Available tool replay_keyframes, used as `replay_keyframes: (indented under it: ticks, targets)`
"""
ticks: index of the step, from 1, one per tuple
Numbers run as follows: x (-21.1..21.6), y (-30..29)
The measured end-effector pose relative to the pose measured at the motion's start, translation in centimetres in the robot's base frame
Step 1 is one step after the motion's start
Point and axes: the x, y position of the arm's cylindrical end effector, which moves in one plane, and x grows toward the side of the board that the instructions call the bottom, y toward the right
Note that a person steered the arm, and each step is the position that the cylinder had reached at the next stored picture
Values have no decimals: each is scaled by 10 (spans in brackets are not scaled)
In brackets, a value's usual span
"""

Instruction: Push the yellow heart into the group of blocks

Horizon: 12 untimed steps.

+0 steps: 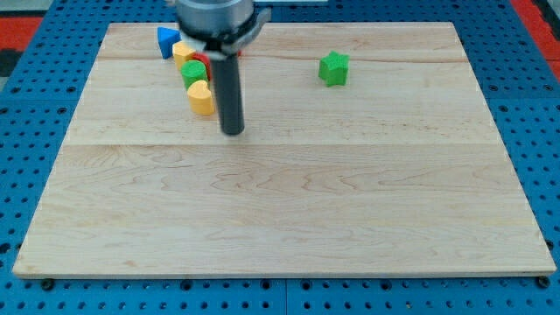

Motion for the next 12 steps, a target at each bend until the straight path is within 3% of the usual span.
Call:
replay_keyframes:
  ticks: [3, 5, 6, 7, 8, 10, 12]
  targets:
    - [-86, -69]
    - [-64, -72]
    - [1, -28]
    - [10, 111]
    - [-15, 215]
    - [-70, 193]
    - [-85, 198]
